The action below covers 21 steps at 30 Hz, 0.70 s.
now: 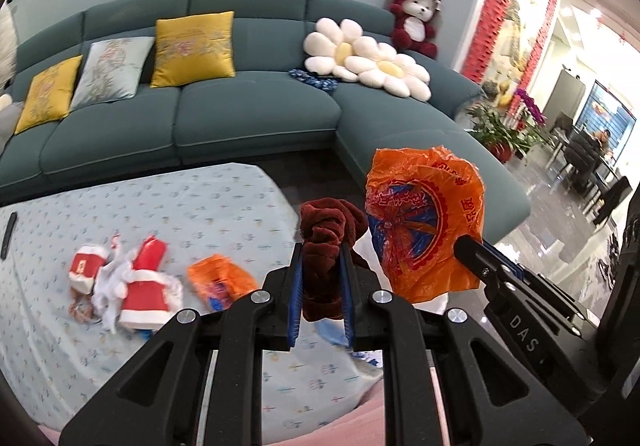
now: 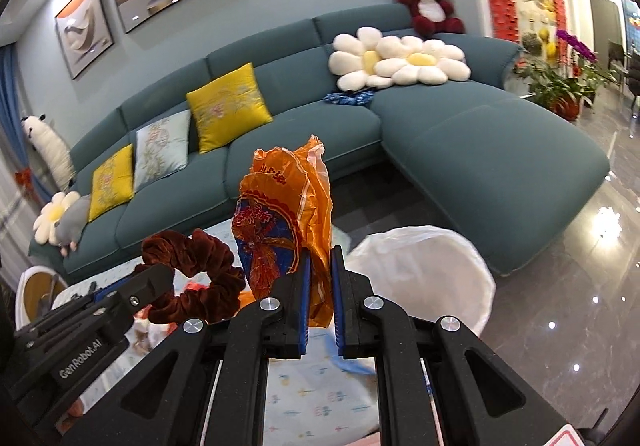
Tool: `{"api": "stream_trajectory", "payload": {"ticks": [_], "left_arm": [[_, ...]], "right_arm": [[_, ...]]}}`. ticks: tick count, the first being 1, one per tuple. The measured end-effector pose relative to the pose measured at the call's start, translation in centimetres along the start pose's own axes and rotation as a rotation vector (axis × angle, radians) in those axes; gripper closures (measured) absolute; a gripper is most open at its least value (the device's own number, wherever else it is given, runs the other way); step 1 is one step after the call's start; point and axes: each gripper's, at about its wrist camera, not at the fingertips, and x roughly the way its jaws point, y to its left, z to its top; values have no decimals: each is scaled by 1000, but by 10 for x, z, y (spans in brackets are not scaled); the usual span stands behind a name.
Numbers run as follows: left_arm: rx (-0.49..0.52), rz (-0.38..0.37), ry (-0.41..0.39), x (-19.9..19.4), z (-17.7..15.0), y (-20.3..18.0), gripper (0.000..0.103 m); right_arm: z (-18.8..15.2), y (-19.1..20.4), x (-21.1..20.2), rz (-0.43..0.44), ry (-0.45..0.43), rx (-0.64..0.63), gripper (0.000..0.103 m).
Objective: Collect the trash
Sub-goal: 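Carry both items over the wastebasket and open both tools to drop them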
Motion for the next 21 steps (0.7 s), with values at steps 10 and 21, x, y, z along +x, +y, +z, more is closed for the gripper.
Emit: {"api": "stream_trajectory", "payload": {"ticks": [10, 21], "left_arm": [[52, -38, 35, 35, 4, -41, 87], [85, -49, 107, 84, 4, -71, 87]], "right_arm": [[3, -50, 13, -65, 10, 47, 94], [-1, -90, 48, -113, 72, 89, 93]]}}
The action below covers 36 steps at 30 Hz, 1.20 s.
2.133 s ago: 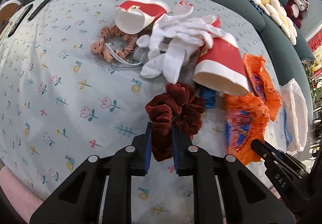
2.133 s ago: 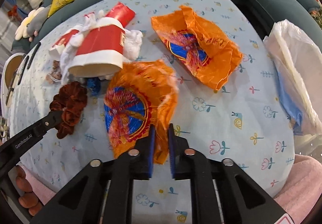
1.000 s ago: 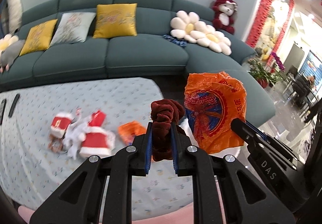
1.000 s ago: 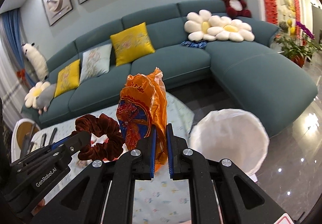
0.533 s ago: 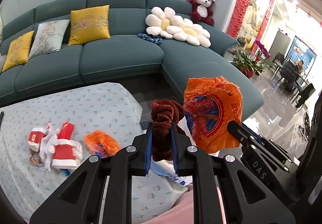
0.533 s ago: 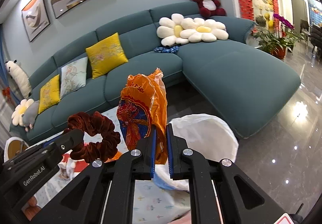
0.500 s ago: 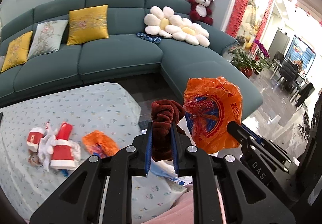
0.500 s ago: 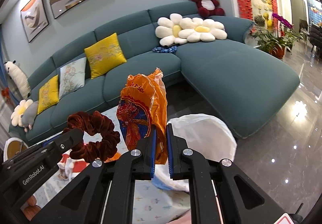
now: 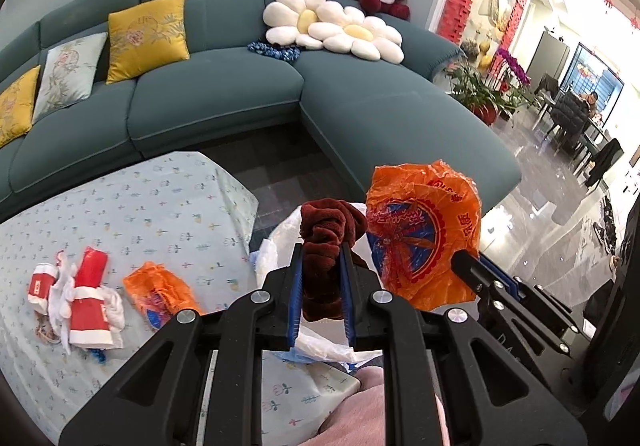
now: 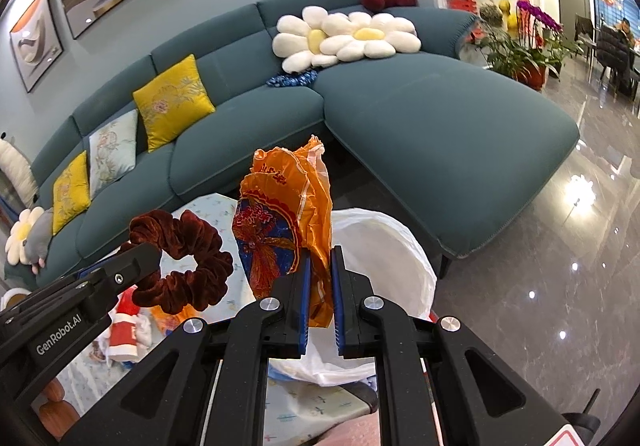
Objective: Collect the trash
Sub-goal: 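Carry both items over the wastebasket and open both tools to drop them, then move the left tool to the blue item while the right tool reaches the second orange bag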
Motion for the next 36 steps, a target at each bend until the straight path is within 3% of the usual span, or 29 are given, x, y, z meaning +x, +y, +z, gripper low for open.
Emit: {"api": "stream_trajectory", "payload": {"ticks": [8, 10, 13, 15, 25, 30, 36], "left_arm": [[4, -18, 28, 22, 5, -9, 81], [4, -11, 29, 25, 6, -11, 59], [-6, 6, 14, 25, 10, -10, 48], [-13, 7, 15, 25, 11, -8, 44], [-79, 29, -6, 6, 6, 16, 38], [-135, 53, -12, -9, -4, 42, 37], [-209, 98, -24, -29, -21, 81, 28]], "right_arm": [[2, -5, 26, -11, 33, 3, 87], [3, -7, 29, -22, 24, -1, 84], [4, -5, 28, -49, 8, -10, 68], [5, -3, 26, -51, -2, -14, 65], [0, 14, 9, -34, -9, -39, 56], [-6, 37, -2, 3, -12, -74, 54], [-17, 70, -10, 55, 4, -106, 50]]}}
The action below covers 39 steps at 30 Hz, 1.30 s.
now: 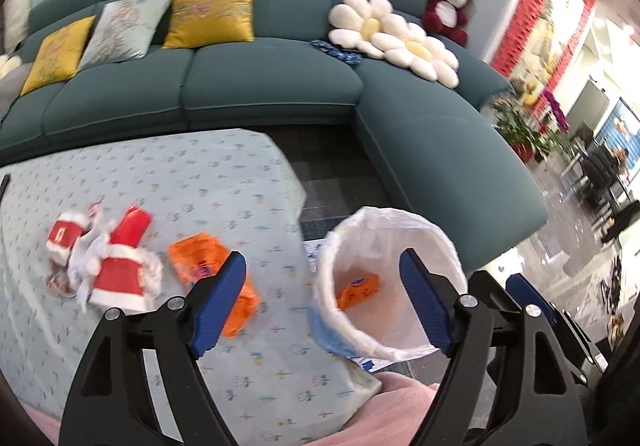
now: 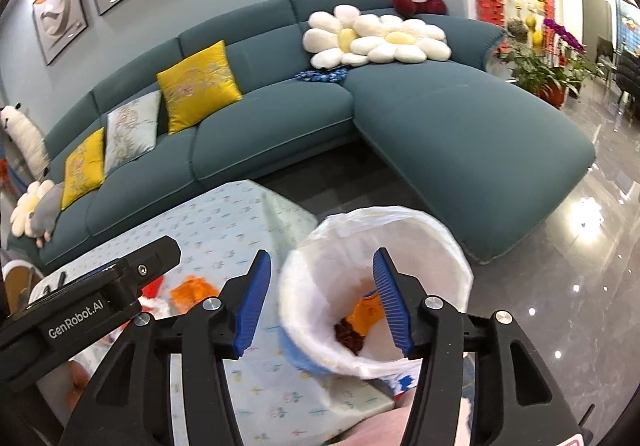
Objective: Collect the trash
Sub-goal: 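Move the left tool to the blue item while the right tool reaches the second orange bag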
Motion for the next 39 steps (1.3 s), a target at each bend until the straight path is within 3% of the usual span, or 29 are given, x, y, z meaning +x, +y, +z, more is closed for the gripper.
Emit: {"api": "stream_trajectory", "payload": {"ticks": [8, 22, 31, 39], "left_arm": [[-98, 45, -15, -20, -8, 62, 26], [-157, 221, 17, -22, -54, 181, 23], [-109, 317, 73, 5, -88, 232, 23], [-35, 316, 99, 36, -96, 245, 27]], "right_arm": [[-15, 48, -3, 35, 21, -72, 48], [-49, 101, 29, 69, 120, -127, 48], [-71, 124, 68, 58, 198, -156, 48], [-85, 130, 116, 55, 290, -122, 48]]}}
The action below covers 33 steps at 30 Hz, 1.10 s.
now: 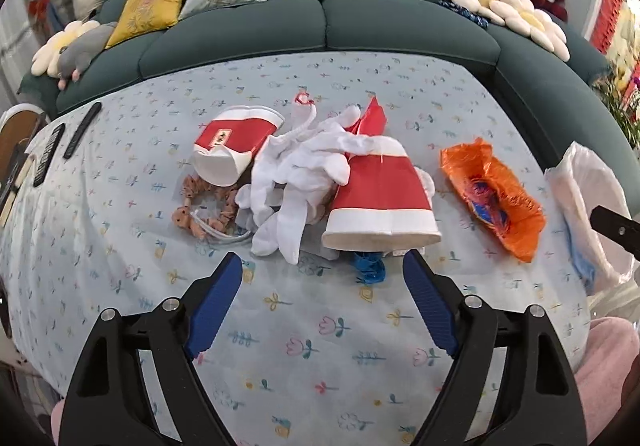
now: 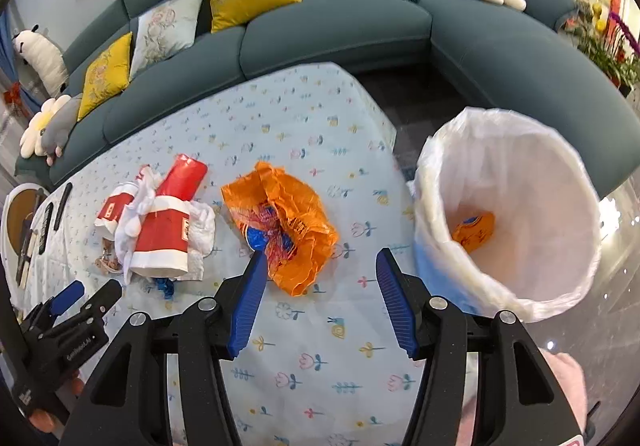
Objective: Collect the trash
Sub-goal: 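Move the left tool to the blue item while the right tool reaches the second orange bag, then grasp the blue item with the left tool while the right tool grasps the orange bag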
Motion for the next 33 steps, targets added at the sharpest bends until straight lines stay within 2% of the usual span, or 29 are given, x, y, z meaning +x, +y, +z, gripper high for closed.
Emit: {"api": "stream_trajectory", "payload": {"ticks": [8, 11, 15, 17, 18, 19, 20, 21, 23, 27, 33], "left_arm": [[45, -25, 17, 34, 6, -6, 39], [68, -34, -3, 37, 8, -12, 43], [82, -60, -6, 42, 10, -18, 59], [74, -71, 2, 46, 13, -20, 67], [68, -77, 5, 47, 14, -22, 76], [64, -81, 6, 48, 14, -23, 82], [60, -80, 4, 48, 15, -24, 84], [57, -78, 0, 47, 16, -25, 91], [46, -77, -5, 45, 19, -26, 94], [7, -92, -19, 35, 27, -21, 98], [-28, -108, -55, 6, 35, -23, 101]], "right_arm": [[1, 4, 46, -17, 74, 15, 48], [3, 1, 61, -19, 101, 37, 48], [4, -2, 77, -7, 129, 66, 48], [4, -1, 85, 1, 143, 75, 54], [3, -1, 88, 2, 151, 76, 57], [3, 0, 91, 3, 161, 73, 64], [2, 1, 95, 5, 173, 67, 73], [1, 3, 97, 9, 182, 61, 78], [1, 5, 98, 17, 184, 51, 87], [5, 8, 85, 53, 154, 53, 95], [17, 17, 47, 94, 77, 36, 97]]}}
